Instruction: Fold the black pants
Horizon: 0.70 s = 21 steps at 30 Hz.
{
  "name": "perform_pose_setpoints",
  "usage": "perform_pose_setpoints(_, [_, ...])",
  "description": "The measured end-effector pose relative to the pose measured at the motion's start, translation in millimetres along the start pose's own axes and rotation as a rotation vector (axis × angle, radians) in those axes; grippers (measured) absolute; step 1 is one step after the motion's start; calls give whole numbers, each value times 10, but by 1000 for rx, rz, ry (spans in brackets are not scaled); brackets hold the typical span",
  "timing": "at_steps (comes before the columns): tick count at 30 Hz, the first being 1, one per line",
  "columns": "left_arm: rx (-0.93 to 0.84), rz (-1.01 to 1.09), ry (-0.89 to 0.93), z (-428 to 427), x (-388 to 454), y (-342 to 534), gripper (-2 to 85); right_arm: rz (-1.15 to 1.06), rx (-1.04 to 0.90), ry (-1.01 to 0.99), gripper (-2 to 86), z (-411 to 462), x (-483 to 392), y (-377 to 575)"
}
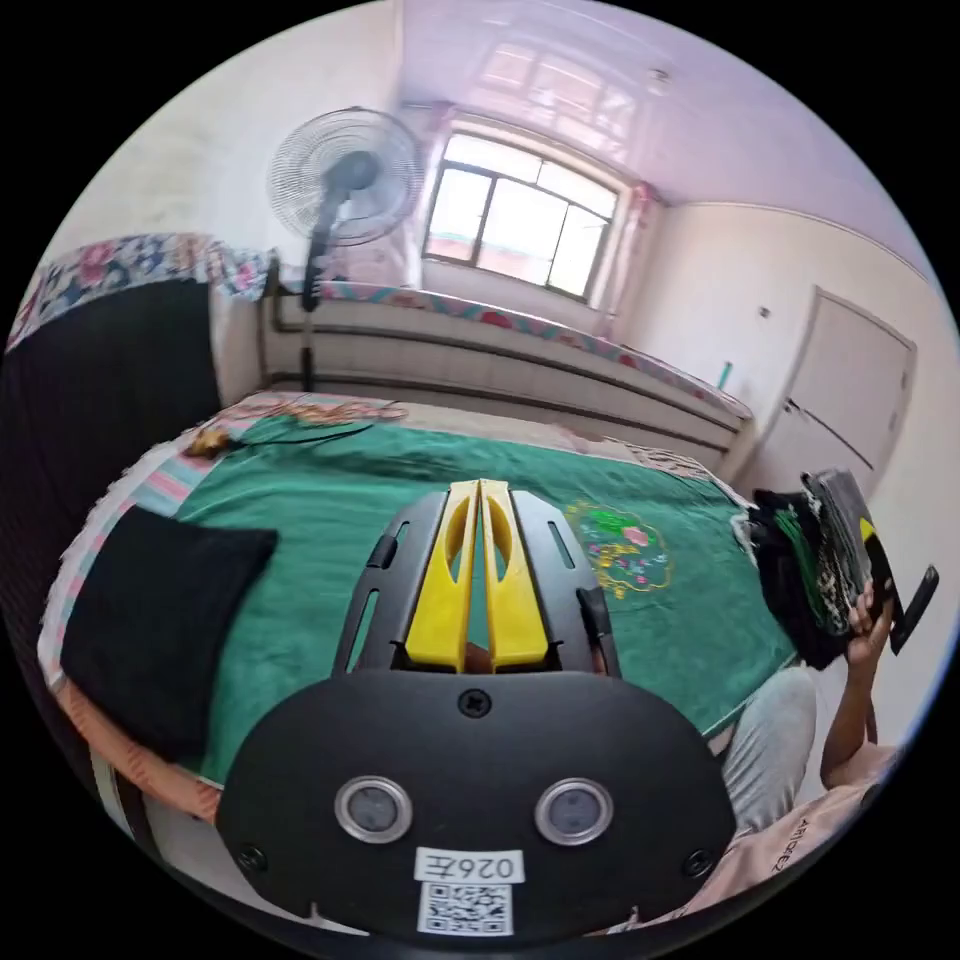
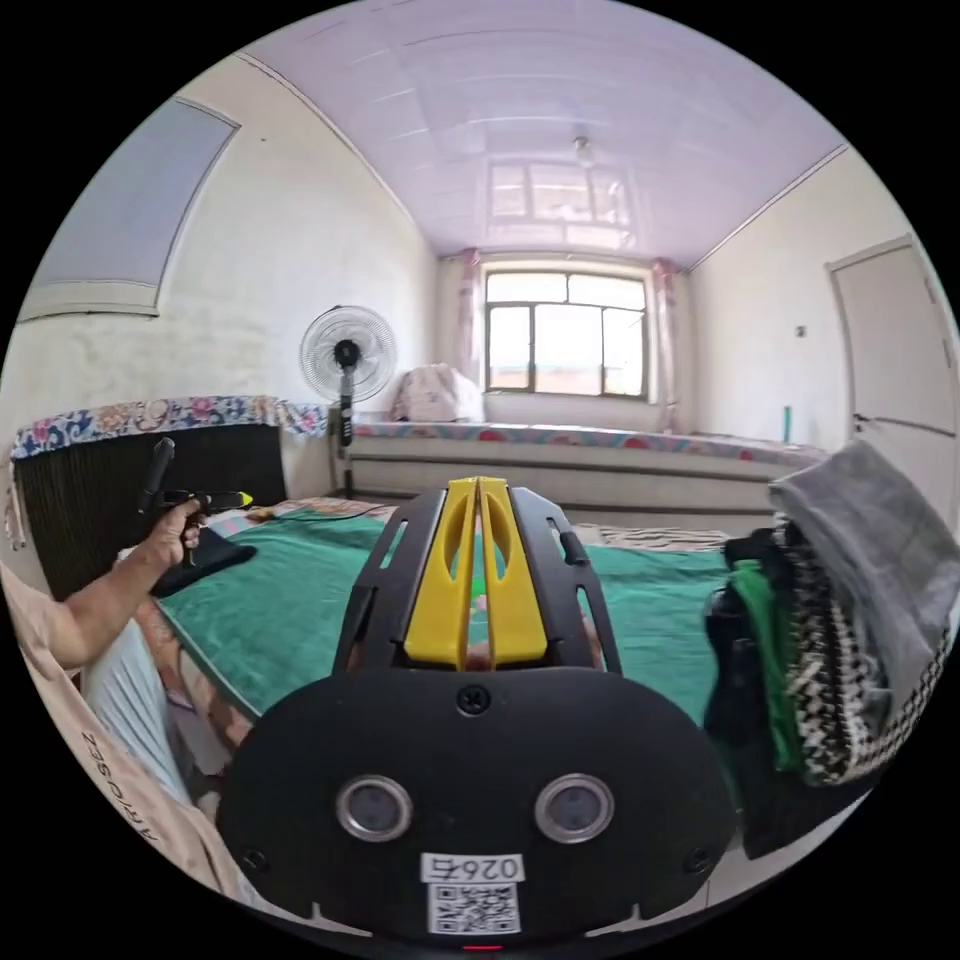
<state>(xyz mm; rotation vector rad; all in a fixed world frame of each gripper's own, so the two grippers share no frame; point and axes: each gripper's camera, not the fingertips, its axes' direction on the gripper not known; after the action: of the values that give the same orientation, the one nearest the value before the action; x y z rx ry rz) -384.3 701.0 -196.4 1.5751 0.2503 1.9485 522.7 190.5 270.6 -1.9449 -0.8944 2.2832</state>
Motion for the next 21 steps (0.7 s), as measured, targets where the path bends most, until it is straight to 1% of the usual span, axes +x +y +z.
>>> perform_pose_setpoints(1, [-2, -53, -89, -225, -470, 146, -9, -5, -21, -29, -10, -9, -203, 184])
perform_pose_setpoints(2, [11, -102, -197, -471, -905, 305, -9, -27, -62, -80, -10, -30, -638, 568])
perform_pose_setpoints(3, [24, -131, -253, -599, -1114, 391, -8, -59, -101, -126, -10, -51, -1103, 973])
perform_pose_setpoints(4, [57, -202, -358, -863, -1522, 578, -7, -76, -121, -147, -9, -61, -1342, 1183])
perform_pose_setpoints(5, [93, -278, -447, -1131, -1920, 798, -5, -108, -164, -191, -9, -83, -1815, 1609])
perform_pose_setpoints(6, [114, -318, -487, -1259, -2105, 921, -2, -140, -207, -238, -9, -118, -2308, 2072])
perform_pose_setpoints(7, [161, -408, -558, -1503, -2459, 1200, 3, -154, -228, -262, -9, -141, -2552, 2315])
perform_pose_setpoints(8, [200, -495, -602, -1716, -2793, 1503, 20, -185, -271, -314, -9, -202, -3045, 2821])
perform_pose_setpoints(9, [214, -535, -615, -1809, -2954, 1658, 28, -222, -311, -371, -9, -289, -3541, 3355])
perform_pose_setpoints(10, [234, -628, -625, -1967, -3268, 1964, 43, -239, -331, -396, -9, -342, -3785, 3632])
perform_pose_setpoints(11, [243, -724, -596, -2105, -3572, 2239, 64, -273, -370, -440, -9, -461, -4256, 4182])
perform_pose_setpoints(12, [246, -761, -571, -2170, -3720, 2363, 77, -310, -407, -482, -9, -613, -4724, 4756])
perform_pose_setpoints(13, [246, -799, -538, -2271, -3963, 2559, 105, -327, -421, -500, -9, -699, -4946, 5043])
perform_pose_setpoints(14, [232, -806, -549, -2343, -4154, 2722, 136, -359, -452, -536, -9, -884, -5367, 5612])
perform_pose_setpoints(15, [222, -808, -569, -2372, -4236, 2799, 144, -395, -485, -572, -9, -1088, -5755, 6170])
perform_pose_setpoints(16, [207, -818, -604, -2417, -4401, 2958, 160, -412, -501, -590, -9, -1196, -5933, 6443])
perform_pose_setpoints(18, [197, -841, -591, -2450, -4679, 3212, 178, -464, -545, -639, -9, -1662, -6489, 7468])
perform_pose_setpoints(19, [183, -863, -549, -2447, -4878, 3371, 179, -472, -553, -646, -9, -1776, -6591, 7708])
perform_pose_setpoints(21, [168, -893, -469, -2422, -5155, 3585, 177, -468, -604, -682, -8, -2125, -6826, 8560])
